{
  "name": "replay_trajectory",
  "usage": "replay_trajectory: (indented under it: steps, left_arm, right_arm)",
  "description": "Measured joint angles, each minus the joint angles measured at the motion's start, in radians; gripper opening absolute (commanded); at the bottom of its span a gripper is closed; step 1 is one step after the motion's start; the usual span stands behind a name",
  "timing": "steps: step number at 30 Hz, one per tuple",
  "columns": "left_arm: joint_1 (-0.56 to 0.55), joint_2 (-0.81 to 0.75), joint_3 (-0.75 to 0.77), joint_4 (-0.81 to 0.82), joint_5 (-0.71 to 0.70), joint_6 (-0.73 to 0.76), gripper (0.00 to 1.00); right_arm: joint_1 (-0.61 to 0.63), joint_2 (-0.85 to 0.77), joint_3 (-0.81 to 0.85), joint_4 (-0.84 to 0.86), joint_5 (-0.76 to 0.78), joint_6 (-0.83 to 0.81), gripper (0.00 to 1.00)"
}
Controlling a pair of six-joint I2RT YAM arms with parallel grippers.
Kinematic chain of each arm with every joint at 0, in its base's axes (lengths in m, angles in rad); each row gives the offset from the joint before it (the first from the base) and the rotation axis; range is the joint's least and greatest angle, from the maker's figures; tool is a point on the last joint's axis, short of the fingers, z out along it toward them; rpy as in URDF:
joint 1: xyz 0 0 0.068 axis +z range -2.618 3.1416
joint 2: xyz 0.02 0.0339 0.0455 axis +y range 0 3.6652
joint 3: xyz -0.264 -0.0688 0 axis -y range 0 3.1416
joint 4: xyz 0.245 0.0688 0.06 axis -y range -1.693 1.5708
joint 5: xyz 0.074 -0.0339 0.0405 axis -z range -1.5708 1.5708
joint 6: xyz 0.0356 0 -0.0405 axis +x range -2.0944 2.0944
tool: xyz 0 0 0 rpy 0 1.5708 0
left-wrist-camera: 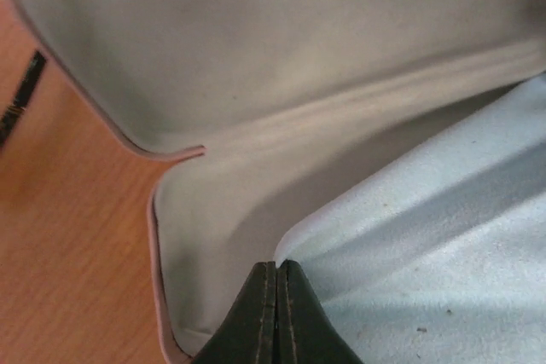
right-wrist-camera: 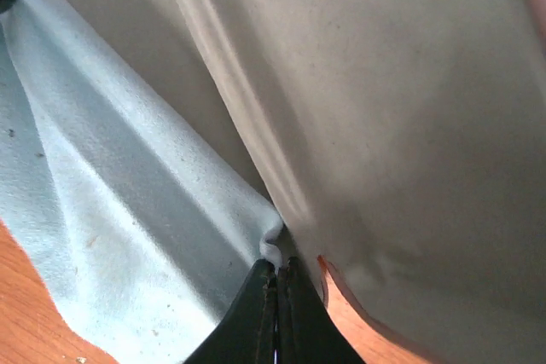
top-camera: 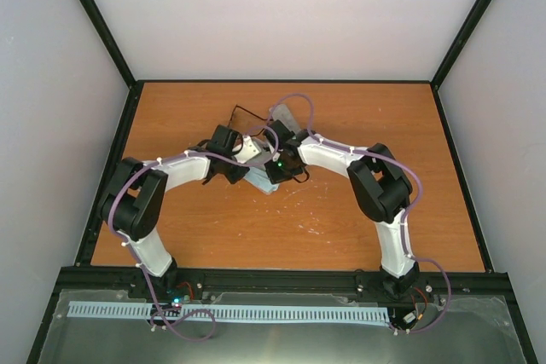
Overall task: Organize the sunglasses
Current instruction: Place the glasses cleaning cloth in the sunglasses case.
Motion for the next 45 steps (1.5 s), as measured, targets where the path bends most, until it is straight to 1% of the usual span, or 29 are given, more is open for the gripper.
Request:
replay_trajectory:
  steps: [6, 14, 26, 32, 42, 45]
  left_arm:
    - [0.005, 0.011, 0.032, 0.017, 0.000, 0.014, 0.01]
    - [0.010, 0.023, 0.035, 0.024, 0.002, 0.022, 0.01]
    - [0.027, 0.028, 0.015, 0.026, -0.001, 0.025, 0.01]
    - [0.032, 0.040, 0.012, 0.039, -0.001, 0.025, 0.02]
    - [0.031, 0.072, 0.013, 0.097, -0.001, 0.027, 0.07]
    - [0.032, 0.076, 0.014, 0.117, -0.024, 0.030, 0.09]
  right_arm:
    - [0.000, -0.029, -0.016, 0.023, 0.027, 0.023, 0.03]
    - [0.000, -0.039, -0.037, 0.052, 0.033, 0.046, 0.03]
    - [0.036, 0.004, -0.008, 0.041, 0.035, 0.064, 0.03]
    - [0.041, 0.010, -0.007, 0.037, 0.059, 0.082, 0.03]
    - [0.046, 0.010, -0.007, 0.029, 0.116, 0.113, 0.03]
    - [0.048, 0.011, -0.007, 0.003, 0.137, 0.117, 0.03]
